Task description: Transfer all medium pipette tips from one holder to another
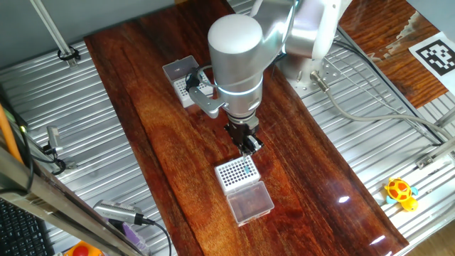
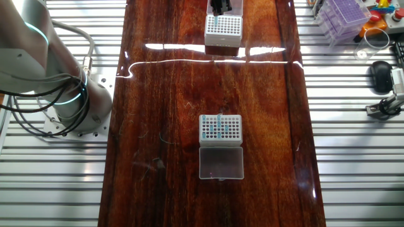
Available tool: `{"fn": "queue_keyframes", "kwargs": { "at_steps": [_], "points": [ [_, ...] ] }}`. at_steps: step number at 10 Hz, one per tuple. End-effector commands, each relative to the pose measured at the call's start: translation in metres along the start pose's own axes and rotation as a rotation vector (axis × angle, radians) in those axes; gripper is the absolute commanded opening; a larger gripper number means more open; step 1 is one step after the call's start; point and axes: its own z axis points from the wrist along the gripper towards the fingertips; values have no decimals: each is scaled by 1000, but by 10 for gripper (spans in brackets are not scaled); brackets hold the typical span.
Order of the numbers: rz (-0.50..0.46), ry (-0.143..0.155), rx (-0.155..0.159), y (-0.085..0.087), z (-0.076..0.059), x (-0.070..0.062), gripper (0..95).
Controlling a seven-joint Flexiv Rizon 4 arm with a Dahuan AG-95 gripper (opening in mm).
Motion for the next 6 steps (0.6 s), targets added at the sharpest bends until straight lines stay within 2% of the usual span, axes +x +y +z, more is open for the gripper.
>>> {"fn": "queue_keyframes", "kwargs": {
  "at_steps": [1,6],
  "points": [
    [4,-6,-1,-1,0,0,0],
    [10,-8,1,1,2,0,0]
  ]
}}
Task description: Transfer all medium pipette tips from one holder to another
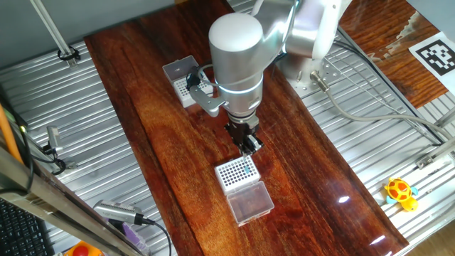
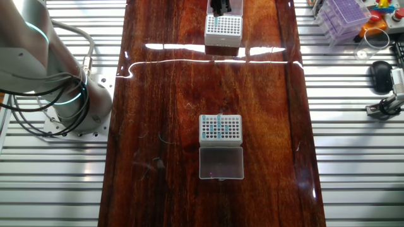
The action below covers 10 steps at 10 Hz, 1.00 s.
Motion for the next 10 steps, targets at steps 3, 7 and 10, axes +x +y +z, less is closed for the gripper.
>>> {"fn": "queue_keyframes", "kwargs": {
  "at_steps": [3,7,10],
  "points": [
    [-64,6,10,-1,0,1,0],
    [-70,1,12,2,2,0,0],
    [-68,-4,15,3,2,0,0]
  ]
}}
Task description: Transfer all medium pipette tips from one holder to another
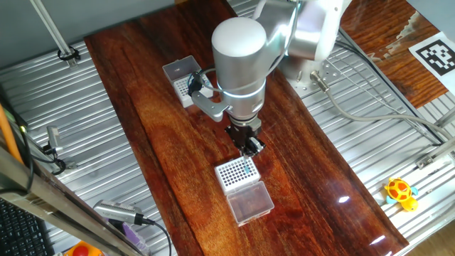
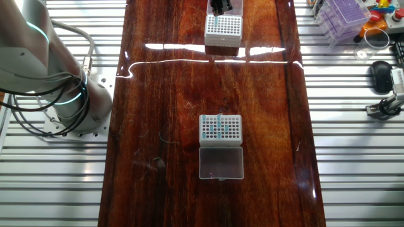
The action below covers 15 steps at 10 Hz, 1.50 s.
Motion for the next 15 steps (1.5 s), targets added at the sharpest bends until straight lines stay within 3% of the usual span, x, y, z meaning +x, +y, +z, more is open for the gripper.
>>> {"fn": "queue_keyframes", "kwargs": {
  "at_steps": [1,15],
  "points": [
    [-4,-2,1,0,-1,-1,0],
    [-5,-8,5,0,7,-5,0]
  ]
}}
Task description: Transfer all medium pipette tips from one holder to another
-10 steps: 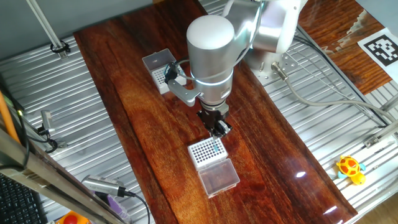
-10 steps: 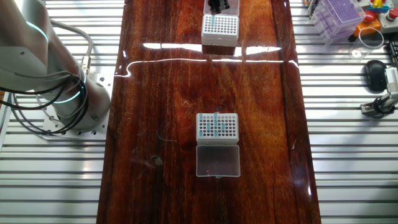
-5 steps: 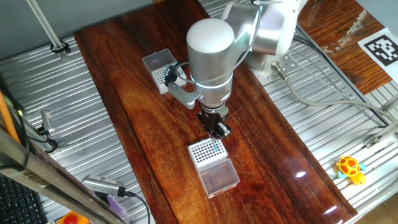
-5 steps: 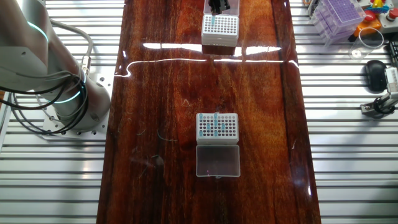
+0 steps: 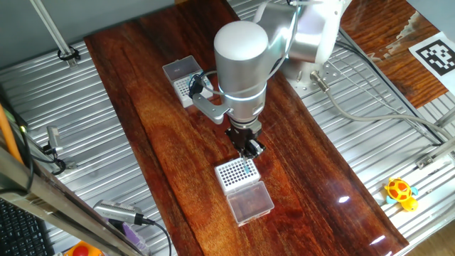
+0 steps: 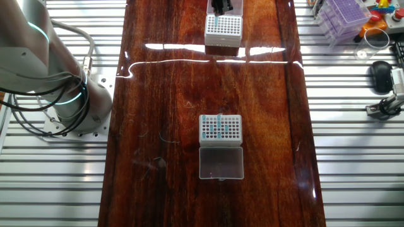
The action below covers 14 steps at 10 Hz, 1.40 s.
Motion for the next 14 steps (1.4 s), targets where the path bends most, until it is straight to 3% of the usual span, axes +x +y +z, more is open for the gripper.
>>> {"fn": "queue_keyframes", "kwargs": {
  "at_steps": [1,5,6,11,12,13,14],
  "points": [
    [1,-3,0,-1,3,-2,0],
    [3,-3,2,-2,9,-3,0],
    [2,-4,1,-2,9,-3,190],
    [-11,-3,3,-6,9,-3,190],
    [-31,-2,2,-15,9,-2,190],
    [-62,-2,-2,-31,8,1,0],
    [-103,1,-5,-54,6,6,0]
  ]
}}
